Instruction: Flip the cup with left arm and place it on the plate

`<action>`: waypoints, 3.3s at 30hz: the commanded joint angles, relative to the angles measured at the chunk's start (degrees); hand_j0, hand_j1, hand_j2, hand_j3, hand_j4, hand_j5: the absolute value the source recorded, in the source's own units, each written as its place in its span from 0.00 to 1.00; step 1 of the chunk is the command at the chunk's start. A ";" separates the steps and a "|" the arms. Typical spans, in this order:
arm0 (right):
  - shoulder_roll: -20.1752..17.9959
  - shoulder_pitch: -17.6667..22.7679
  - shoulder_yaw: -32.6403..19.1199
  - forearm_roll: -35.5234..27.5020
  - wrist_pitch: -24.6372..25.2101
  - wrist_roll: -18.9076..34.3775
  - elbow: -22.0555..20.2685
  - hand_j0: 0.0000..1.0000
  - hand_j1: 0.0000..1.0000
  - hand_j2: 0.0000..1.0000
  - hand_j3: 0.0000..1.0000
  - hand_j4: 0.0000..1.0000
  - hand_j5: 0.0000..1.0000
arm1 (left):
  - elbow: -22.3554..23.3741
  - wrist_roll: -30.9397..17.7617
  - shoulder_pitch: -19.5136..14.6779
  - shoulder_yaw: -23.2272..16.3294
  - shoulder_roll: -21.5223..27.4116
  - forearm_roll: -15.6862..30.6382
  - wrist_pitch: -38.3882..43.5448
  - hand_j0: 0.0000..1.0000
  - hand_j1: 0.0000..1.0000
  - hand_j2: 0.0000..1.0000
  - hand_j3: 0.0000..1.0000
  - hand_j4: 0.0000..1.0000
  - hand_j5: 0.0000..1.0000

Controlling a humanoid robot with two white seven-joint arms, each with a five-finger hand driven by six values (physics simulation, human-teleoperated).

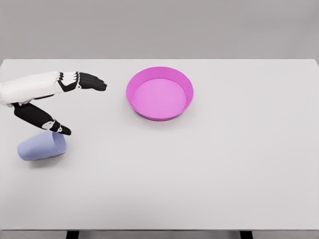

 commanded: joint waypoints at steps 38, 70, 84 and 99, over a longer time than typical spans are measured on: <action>0.00 0.18 0.06 0.03 0.05 0.03 0.01 1.00 1.00 1.00 1.00 1.00 1.00 | -0.17 4.86 5.54 -2.92 9.97 1.09 15.40 1.00 1.00 1.00 1.00 1.00 1.00; 0.00 0.18 0.06 0.03 0.05 0.03 0.01 1.00 1.00 1.00 1.00 1.00 1.00 | -0.17 29.20 19.60 -1.95 6.99 -7.00 4.15 1.00 1.00 1.00 1.00 1.00 1.00; 0.00 0.18 0.06 0.03 0.05 0.03 0.01 1.00 1.00 1.00 1.00 1.00 1.00 | -0.17 28.85 23.99 -2.13 7.34 -8.84 13.81 1.00 1.00 1.00 1.00 1.00 1.00; 0.00 0.18 0.06 0.03 0.05 0.03 0.01 1.00 1.00 1.00 1.00 1.00 1.00 | -0.16 28.23 24.61 -2.13 6.46 -11.83 20.41 1.00 1.00 1.00 1.00 1.00 1.00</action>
